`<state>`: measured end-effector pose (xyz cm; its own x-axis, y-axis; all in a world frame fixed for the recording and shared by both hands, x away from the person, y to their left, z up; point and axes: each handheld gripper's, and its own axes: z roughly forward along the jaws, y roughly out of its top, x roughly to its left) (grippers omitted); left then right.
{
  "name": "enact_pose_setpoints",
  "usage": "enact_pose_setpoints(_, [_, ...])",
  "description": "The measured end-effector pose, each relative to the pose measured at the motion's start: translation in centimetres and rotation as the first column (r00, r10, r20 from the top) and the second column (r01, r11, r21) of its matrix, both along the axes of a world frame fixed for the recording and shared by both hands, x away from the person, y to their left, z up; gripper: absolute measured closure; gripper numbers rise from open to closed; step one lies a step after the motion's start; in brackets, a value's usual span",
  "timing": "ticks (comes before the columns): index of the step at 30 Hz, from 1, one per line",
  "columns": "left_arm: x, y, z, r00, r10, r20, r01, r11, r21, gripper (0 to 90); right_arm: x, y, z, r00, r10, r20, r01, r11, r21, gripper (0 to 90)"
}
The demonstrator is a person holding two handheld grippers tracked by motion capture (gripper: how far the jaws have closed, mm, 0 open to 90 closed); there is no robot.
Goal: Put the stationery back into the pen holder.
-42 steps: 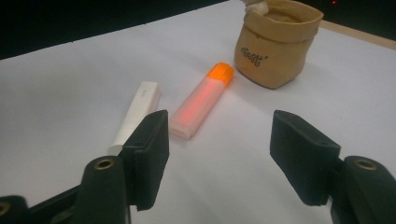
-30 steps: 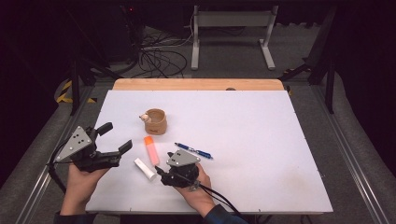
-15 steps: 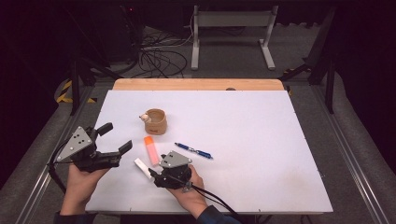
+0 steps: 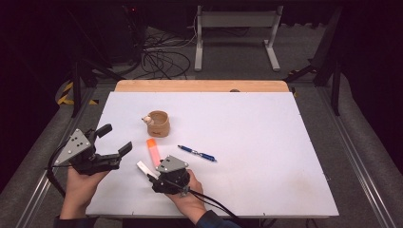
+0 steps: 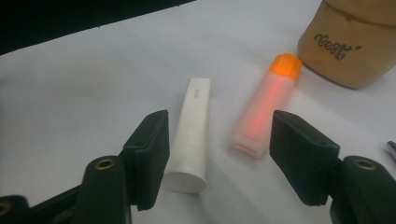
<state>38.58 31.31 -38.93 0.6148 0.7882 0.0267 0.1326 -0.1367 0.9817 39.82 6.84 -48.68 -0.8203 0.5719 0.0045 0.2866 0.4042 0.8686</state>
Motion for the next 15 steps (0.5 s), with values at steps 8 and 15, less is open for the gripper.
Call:
enact_pose_setpoints(8, [0.1,0.0,0.0,1.0000,-0.004,-0.003,0.004,1.0000,0.000,8.6,-0.1,0.8,-0.3,0.9999,0.004,-0.013,-0.004,0.9995,-0.032,40.0])
enact_pose_setpoints(15, [0.1,0.1,-0.1,1.0000,-0.004,-0.006,0.004,1.0000,0.004,8.6,-0.4,1.4,-0.6,0.9998,0.009,-0.017,-0.010,0.9981,-0.060,43.9])
